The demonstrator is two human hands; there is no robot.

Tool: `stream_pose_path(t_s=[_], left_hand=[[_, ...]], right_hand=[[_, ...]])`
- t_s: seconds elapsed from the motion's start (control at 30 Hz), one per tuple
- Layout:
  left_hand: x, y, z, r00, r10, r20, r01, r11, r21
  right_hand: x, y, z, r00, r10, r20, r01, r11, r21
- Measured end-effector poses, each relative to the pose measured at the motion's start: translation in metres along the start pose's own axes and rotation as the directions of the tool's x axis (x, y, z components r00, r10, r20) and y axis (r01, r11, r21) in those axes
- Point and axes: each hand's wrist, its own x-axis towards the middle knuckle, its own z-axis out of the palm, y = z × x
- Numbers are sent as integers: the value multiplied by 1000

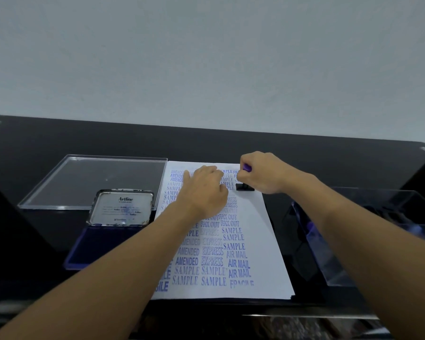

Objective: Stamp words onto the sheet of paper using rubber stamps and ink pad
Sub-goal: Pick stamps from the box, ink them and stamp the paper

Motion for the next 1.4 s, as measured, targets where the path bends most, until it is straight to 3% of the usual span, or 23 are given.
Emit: stream_pose_path(t_s=[1.4], left_hand=[[1, -7, 15, 997, 35, -62, -33, 999, 27]], right_hand=[[5, 3, 28, 998, 47, -36, -44, 996, 82]])
